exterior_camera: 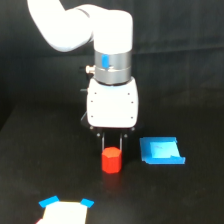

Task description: Pick up the red object from the table

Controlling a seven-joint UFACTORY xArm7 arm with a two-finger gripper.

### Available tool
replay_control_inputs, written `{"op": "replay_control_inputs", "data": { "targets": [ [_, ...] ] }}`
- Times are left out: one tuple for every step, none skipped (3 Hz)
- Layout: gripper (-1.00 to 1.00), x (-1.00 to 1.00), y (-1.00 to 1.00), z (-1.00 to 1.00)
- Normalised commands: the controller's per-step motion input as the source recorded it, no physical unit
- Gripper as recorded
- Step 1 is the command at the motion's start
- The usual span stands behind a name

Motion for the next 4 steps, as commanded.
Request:
{"op": "replay_control_inputs", "data": {
  "targets": [
    [1.0,-0.77,-0.13,0.32],
    [0.8,1.0,-0.14,-0.43],
    [0.44,0.25,-0.11,-0.79],
    [-1.0,0.71,0.17,-0.17]
  ]
}}
